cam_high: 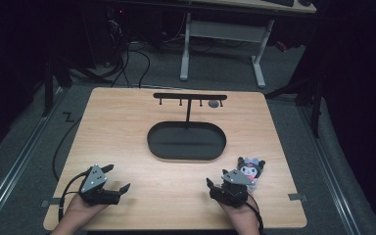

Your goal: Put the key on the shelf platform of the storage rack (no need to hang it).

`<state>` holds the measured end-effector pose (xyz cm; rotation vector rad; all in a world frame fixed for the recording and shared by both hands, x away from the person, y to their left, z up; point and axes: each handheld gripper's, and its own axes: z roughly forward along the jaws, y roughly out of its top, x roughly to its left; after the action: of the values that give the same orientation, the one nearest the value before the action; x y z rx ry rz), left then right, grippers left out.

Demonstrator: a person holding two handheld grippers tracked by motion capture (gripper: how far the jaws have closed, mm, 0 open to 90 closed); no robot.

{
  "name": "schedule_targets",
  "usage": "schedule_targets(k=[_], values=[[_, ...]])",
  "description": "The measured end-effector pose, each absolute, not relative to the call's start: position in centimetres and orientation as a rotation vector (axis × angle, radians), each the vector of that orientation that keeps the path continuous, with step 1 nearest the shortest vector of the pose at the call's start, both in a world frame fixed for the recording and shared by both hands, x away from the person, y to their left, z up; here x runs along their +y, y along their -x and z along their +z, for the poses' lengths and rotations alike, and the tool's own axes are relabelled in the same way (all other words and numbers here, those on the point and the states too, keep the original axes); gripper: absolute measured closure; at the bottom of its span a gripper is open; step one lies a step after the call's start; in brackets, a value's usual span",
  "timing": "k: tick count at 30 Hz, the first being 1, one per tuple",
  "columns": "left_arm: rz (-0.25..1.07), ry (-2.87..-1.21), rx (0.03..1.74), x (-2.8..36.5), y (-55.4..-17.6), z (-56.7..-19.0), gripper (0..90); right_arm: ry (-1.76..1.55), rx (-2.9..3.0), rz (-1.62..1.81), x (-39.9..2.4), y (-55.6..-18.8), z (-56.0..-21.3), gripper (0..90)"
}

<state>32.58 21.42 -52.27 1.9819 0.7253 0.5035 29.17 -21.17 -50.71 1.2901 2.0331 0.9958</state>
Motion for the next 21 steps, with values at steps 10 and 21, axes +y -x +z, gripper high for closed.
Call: schedule_targets(k=[10, 21], values=[[0.503, -1.984, 0.722, 21.23, -32.62, -52.27, 9.5, -1.281, 2.067, 0.963, -21.04, -29.10, -51.02, 32.4], [0.504, -1.994, 0.713, 21.03, -32.67, -52.43, 9.5, -1.289, 2.124, 0.933, -20.63, -29.21, -50.69, 32.5]])
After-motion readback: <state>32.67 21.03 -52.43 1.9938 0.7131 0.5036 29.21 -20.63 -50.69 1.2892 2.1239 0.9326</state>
